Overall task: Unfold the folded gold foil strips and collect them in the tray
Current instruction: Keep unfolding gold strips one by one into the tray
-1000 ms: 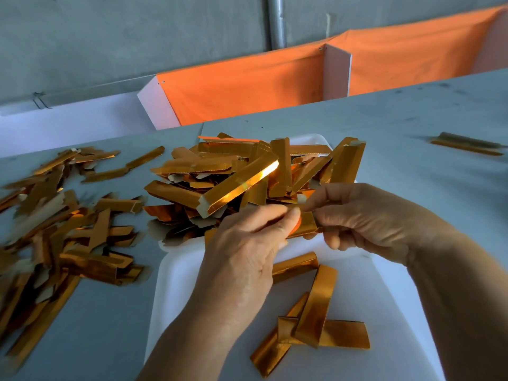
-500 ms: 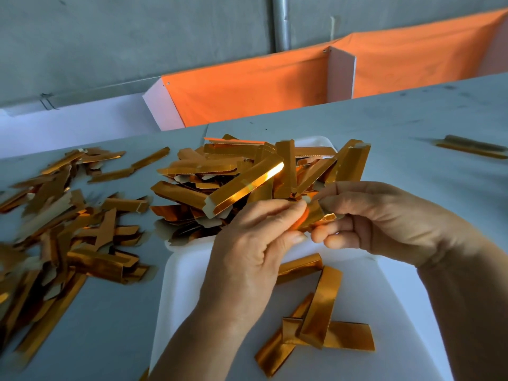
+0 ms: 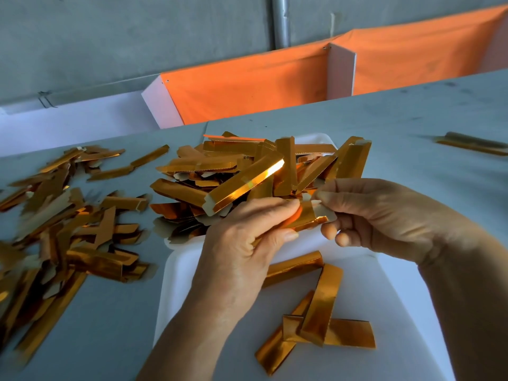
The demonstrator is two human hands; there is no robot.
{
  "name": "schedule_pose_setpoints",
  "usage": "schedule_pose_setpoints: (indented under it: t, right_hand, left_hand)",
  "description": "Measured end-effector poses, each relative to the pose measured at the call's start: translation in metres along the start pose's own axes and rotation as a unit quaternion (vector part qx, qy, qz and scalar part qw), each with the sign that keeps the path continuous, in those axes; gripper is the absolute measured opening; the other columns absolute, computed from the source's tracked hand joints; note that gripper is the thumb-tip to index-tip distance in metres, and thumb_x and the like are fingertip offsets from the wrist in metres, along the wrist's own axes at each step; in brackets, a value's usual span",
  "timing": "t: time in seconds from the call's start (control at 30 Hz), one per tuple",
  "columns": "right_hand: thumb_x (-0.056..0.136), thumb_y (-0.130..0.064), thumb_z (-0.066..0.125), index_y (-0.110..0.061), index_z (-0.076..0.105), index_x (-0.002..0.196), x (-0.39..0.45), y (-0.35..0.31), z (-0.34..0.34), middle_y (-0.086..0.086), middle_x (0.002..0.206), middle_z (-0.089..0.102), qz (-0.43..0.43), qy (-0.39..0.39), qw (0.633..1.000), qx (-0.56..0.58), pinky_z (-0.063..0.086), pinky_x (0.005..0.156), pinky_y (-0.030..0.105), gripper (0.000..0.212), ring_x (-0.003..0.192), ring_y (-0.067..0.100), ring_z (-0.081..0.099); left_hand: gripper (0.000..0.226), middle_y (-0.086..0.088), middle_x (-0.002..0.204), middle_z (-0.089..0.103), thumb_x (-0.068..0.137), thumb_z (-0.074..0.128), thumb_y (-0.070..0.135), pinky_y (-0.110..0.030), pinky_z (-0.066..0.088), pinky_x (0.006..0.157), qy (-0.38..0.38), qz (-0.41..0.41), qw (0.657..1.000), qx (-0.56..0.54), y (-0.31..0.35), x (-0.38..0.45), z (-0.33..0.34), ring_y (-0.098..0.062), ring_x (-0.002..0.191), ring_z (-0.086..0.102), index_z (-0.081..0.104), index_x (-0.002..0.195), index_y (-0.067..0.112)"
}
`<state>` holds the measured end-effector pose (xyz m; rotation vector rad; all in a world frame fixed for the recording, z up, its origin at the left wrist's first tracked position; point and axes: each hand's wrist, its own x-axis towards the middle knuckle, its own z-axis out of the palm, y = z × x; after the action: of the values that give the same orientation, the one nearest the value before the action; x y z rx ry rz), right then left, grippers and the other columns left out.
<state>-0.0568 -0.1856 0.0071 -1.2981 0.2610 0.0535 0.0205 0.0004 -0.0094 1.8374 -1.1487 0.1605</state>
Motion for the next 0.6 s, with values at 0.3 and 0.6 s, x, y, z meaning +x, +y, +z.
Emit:
schedule_pose_setpoints:
  t: [0.3,0.6]
  right_hand:
    - [0.065,-0.02,0.067,-0.007,0.067,0.084,-0.006,-0.0055,0.0015,0.008,0.066,0.068,-0.048,-0.013,0.995,-0.09,0.052,0.048,0.018,0.023,0.057,0.014,0.066]
    - [0.065,-0.022,0.067,-0.009,0.063,0.078,-0.0018,-0.0024,0.0088,0.003,0.059,0.063,-0.1,0.023,0.987,-0.125,0.047,0.047,0.017,0.019,0.05,0.01,0.059]
  left_hand:
    - [0.035,0.009,0.114,0.063,0.082,0.063,0.019,-0.008,0.048,0.084,-0.024,0.003,0.999,-0.034,0.0021,0.0014,-0.002,0.001,0.109,0.057,0.064,0.117,0.015]
    - [0.035,0.011,0.115,0.063,0.082,0.064,0.016,-0.009,0.048,0.085,-0.019,0.005,0.999,-0.038,0.0036,0.001,-0.0016,0.003,0.111,0.057,0.063,0.117,0.014]
